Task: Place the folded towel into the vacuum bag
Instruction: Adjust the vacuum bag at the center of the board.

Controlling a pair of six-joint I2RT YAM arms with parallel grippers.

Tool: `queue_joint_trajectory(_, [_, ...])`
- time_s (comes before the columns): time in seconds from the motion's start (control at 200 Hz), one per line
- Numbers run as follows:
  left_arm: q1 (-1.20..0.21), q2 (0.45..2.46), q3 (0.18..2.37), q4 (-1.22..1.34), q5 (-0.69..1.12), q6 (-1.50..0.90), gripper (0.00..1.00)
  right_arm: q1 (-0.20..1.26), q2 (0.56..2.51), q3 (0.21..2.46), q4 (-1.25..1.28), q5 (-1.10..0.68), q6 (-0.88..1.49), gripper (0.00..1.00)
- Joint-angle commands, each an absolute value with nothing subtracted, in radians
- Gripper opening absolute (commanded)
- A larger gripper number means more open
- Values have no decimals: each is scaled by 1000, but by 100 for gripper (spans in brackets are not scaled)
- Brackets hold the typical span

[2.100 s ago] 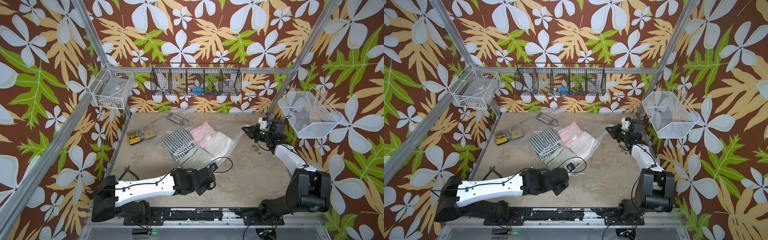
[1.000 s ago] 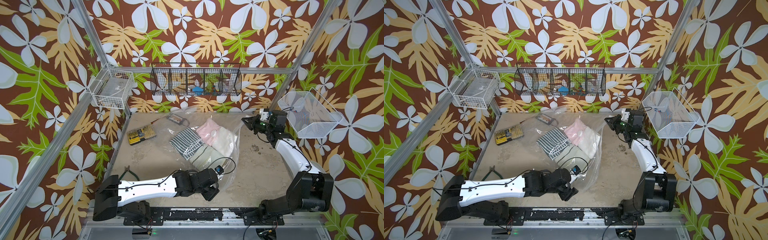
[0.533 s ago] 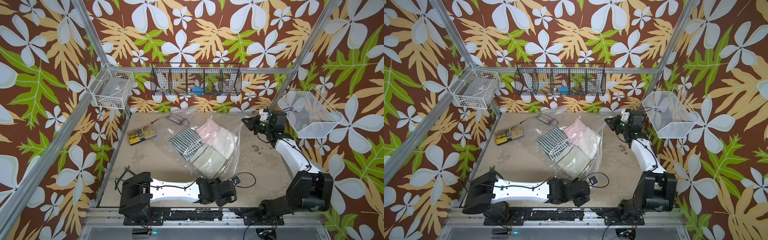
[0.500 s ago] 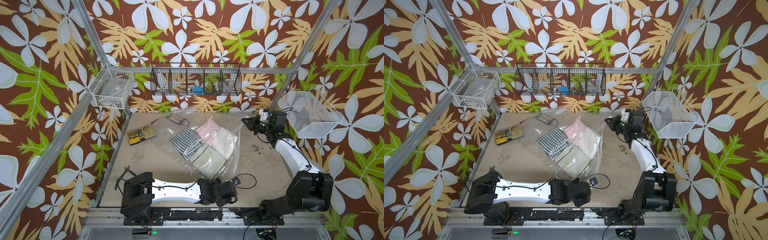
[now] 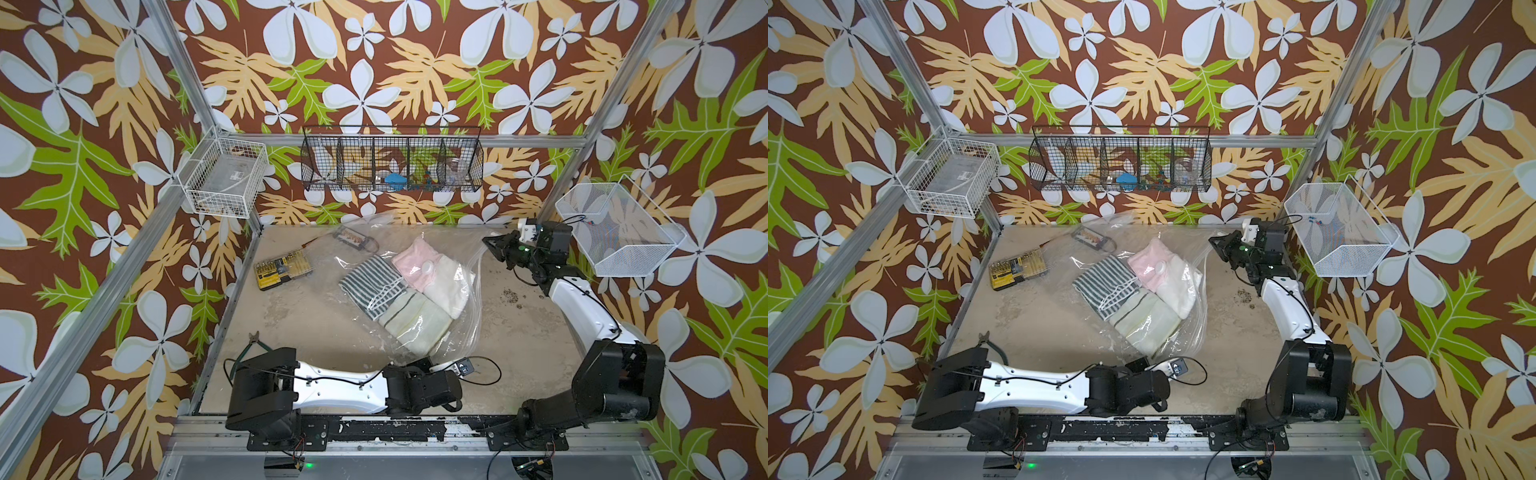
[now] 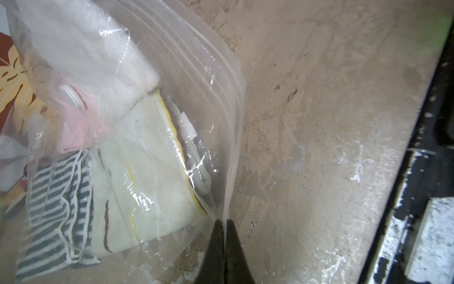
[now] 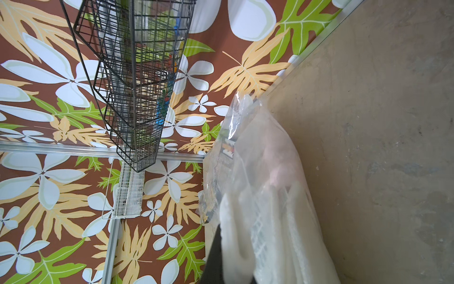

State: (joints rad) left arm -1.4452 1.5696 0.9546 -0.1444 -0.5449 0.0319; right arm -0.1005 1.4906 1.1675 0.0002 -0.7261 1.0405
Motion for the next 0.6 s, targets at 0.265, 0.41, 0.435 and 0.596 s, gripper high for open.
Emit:
queue_joint_trajectory(0.265, [-1366, 1244, 897, -158, -463, 52, 0, -100, 1485, 1268, 17, -742, 1056, 0])
queue_joint_trajectory(0.41, [-1295, 1123, 974, -269, -465, 81, 0, -98, 1505, 1331, 47, -772, 1120, 0])
queue_joint_trajectory(0.435, [-1277, 1108, 994, -290, -454, 87, 0, -98, 1515, 1353, 56, -781, 1138, 0])
queue_joint_trajectory(0.596, [-1203, 1084, 1125, -385, -398, 116, 0, -94, 1563, 1523, -14, -777, 1149, 0])
